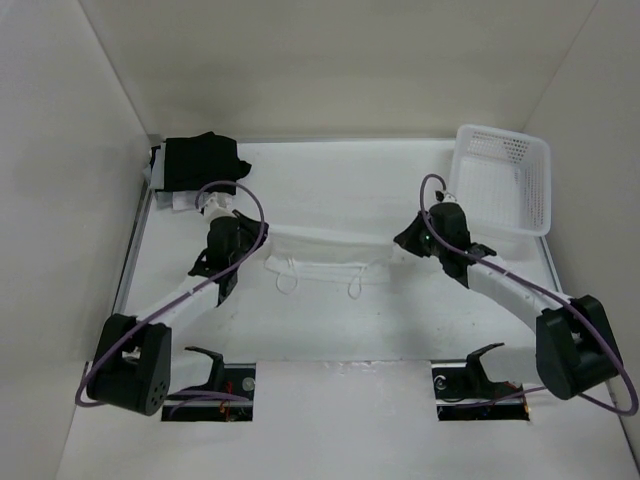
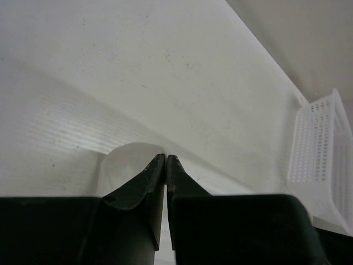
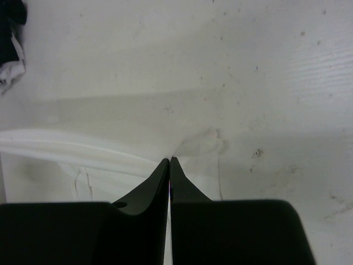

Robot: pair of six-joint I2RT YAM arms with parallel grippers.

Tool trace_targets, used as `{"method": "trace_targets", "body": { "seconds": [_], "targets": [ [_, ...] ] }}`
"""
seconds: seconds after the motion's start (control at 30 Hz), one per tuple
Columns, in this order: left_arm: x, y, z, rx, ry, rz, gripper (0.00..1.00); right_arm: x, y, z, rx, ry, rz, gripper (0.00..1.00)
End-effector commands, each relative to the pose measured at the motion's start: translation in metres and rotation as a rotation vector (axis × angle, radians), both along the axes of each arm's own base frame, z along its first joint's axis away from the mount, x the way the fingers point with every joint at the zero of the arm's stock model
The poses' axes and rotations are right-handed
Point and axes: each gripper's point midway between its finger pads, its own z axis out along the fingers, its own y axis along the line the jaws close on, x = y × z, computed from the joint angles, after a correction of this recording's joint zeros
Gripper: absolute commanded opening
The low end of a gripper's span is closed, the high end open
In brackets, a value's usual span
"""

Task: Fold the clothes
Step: Fold the tank top

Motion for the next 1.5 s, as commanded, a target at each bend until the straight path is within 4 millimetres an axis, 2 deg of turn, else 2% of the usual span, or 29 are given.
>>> {"method": "trace_targets", "body": {
  "seconds": [0.0,0.13,0.23,0.43,0.63,0.7,0.77,0.83,0.87,0.97,1.0,1.1,1.2,1.37,1.47],
  "targets": [
    [-0.019,-0.002,-0.005,-0.031,-0.015,-0.029,0.04,-0.016,0.006,-0.010,-0.010,-0.010,0.028,0.04],
    [-0.045,0.007,-0.016,-0.066,-0.015,-0.011,0.04,-0.038,0.003,-0.023,0.002,0.013,0.012,0.04],
    [-0.057,0.014,-0.016,-0.079,-0.030,0.001,0.05,-0.056,0.004,-0.027,0.007,0.017,0.019,0.04],
    [-0.080,0.016,-0.029,-0.090,-0.001,-0.008,0.04,-0.088,0.006,-0.052,0.004,0.094,0.040,0.04],
    [-0.102,0.023,-0.060,-0.091,0.083,0.007,0.06,-0.111,0.012,-0.073,0.023,0.175,0.039,0.07],
    [-0.107,0.027,-0.068,-0.094,0.112,0.027,0.10,-0.114,0.011,-0.076,0.025,0.195,0.028,0.14],
    [-0.111,0.034,-0.072,-0.093,0.127,0.056,0.22,-0.114,0.010,-0.074,0.030,0.188,0.026,0.27],
    [-0.109,0.044,-0.063,-0.090,0.102,0.100,0.33,-0.113,0.010,-0.069,0.037,0.172,0.028,0.40],
    [-0.106,0.048,-0.054,-0.089,0.073,0.116,0.35,-0.111,0.009,-0.066,0.037,0.160,0.022,0.45],
    [-0.096,0.052,-0.018,-0.091,-0.032,0.130,0.36,-0.097,0.005,-0.054,0.035,0.107,0.011,0.57],
    [-0.094,0.049,-0.010,-0.087,-0.046,0.123,0.36,-0.094,0.006,-0.051,0.036,0.096,0.017,0.58],
    [-0.085,0.019,0.002,-0.089,-0.041,0.032,0.34,-0.078,0.010,-0.045,0.036,0.068,0.037,0.59],
    [-0.081,-0.028,0.005,-0.084,-0.047,-0.085,0.33,-0.070,0.015,-0.051,0.045,0.081,0.051,0.59],
    [-0.086,-0.106,-0.002,-0.056,-0.047,-0.232,0.33,-0.073,0.029,-0.068,0.107,0.140,0.090,0.53],
    [-0.088,-0.138,-0.014,-0.053,-0.030,-0.299,0.33,-0.077,0.029,-0.075,0.124,0.164,0.078,0.49]
  ]
}}
